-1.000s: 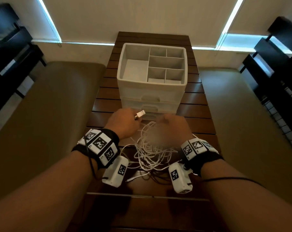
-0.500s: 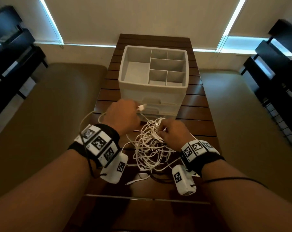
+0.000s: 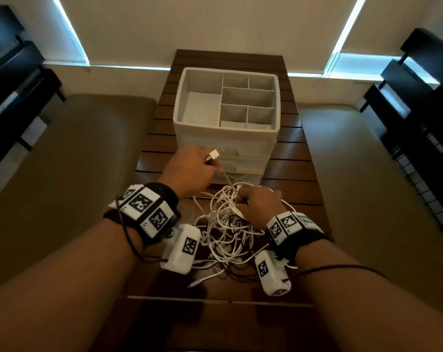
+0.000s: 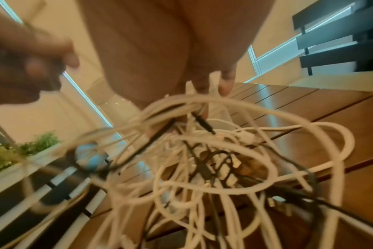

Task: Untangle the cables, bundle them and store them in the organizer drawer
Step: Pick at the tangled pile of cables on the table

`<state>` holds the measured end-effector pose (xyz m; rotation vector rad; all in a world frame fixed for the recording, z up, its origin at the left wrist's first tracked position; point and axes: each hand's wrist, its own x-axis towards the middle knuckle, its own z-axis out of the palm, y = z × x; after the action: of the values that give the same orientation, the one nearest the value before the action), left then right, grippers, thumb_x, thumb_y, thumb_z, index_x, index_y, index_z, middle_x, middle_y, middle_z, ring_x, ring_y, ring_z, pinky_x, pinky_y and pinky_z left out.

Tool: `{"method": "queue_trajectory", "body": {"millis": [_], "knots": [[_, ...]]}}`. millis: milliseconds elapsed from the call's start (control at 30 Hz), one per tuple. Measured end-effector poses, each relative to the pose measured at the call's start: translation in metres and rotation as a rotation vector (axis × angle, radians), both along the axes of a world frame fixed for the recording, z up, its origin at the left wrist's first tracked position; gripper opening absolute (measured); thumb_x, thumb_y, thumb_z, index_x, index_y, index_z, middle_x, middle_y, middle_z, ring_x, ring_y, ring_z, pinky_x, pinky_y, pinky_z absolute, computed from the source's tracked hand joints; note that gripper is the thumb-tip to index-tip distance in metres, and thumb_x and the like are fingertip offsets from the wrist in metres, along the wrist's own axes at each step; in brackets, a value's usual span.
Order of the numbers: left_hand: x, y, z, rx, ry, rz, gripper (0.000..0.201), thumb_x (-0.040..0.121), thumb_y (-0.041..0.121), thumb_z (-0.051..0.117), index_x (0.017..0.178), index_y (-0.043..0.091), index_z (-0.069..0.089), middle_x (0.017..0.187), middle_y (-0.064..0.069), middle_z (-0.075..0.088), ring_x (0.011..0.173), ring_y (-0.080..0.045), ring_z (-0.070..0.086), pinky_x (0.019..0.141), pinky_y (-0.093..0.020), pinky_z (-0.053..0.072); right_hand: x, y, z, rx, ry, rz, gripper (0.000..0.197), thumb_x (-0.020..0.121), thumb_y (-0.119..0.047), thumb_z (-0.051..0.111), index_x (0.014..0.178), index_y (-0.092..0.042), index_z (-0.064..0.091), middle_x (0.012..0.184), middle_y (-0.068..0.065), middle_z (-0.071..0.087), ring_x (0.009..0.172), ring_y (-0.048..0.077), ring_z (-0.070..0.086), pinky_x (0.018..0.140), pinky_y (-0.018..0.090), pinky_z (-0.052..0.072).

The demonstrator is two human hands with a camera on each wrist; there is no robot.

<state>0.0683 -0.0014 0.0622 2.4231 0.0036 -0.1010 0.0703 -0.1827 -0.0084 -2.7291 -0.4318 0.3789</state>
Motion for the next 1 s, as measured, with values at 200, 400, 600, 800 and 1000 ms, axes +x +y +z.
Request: {"method": "queue_trajectory", "body": {"millis": [200, 400, 600, 800, 1000], "knots": [[-0.003, 0.01, -0.009, 0.498, 0.086, -0.092, 0.025, 0.087, 0.04, 0.062, 0.085, 0.016, 0.066, 0.077, -0.003, 0.062, 0.073, -0.024, 0.06, 0.062, -0.033, 0.047, 0.007, 0.008, 0.0, 0.241, -0.137, -0.019, 0.012, 0.086, -0.027, 0.063, 0.089, -0.017, 0.07, 0.094, 0.004, 0.07, 0.096, 0.026, 0.062, 0.087, 0.043, 0.047], [-0.003, -0.007, -0.015, 0.117, 0.002, -0.03, 0.031, 0.091, 0.034, 0.063, 0.062, 0.022, 0.057, 0.065, 0.002, 0.06, 0.063, -0.019, 0.058, 0.055, -0.03, 0.041, 0.004, 0.014, 0.014, 0.499, -0.077, -0.019, 0.009, 0.093, -0.021, 0.057, 0.093, -0.012, 0.059, 0.083, 0.004, 0.067, 0.078, 0.023, 0.062, 0.07, 0.035, 0.049], [0.004, 0.032, 0.017, -0.187, -0.106, 0.207, 0.022, 0.093, 0.026, 0.063, 0.072, 0.02, 0.067, 0.065, 0.002, 0.065, 0.056, -0.004, 0.058, 0.056, -0.022, 0.044, 0.008, -0.017, 0.001, 0.398, 0.201, -0.129, 0.016, 0.092, -0.02, 0.057, 0.075, -0.024, 0.059, 0.076, -0.001, 0.066, 0.075, 0.018, 0.062, 0.078, 0.04, 0.052], [-0.014, 0.052, 0.027, 0.367, 0.24, -0.024, 0.026, 0.076, 0.025, 0.079, 0.058, 0.02, 0.061, 0.062, 0.0, 0.059, 0.055, -0.01, 0.054, 0.049, -0.024, 0.035, 0.008, -0.022, 0.006, 0.577, 0.1, -0.292, 0.008, 0.089, -0.011, 0.063, 0.085, -0.018, 0.062, 0.081, 0.003, 0.068, 0.071, 0.014, 0.062, 0.06, 0.016, 0.049], [-0.024, 0.06, -0.001, 0.531, 0.48, -0.088, 0.041, 0.086, 0.052, 0.063, 0.07, 0.015, 0.059, 0.071, -0.001, 0.063, 0.065, -0.015, 0.058, 0.059, -0.029, 0.043, 0.009, -0.036, 0.002, 0.485, 0.075, -0.391, 0.006, 0.087, -0.014, 0.065, 0.083, -0.019, 0.065, 0.078, -0.005, 0.065, 0.072, 0.009, 0.059, 0.059, 0.019, 0.043]]}}
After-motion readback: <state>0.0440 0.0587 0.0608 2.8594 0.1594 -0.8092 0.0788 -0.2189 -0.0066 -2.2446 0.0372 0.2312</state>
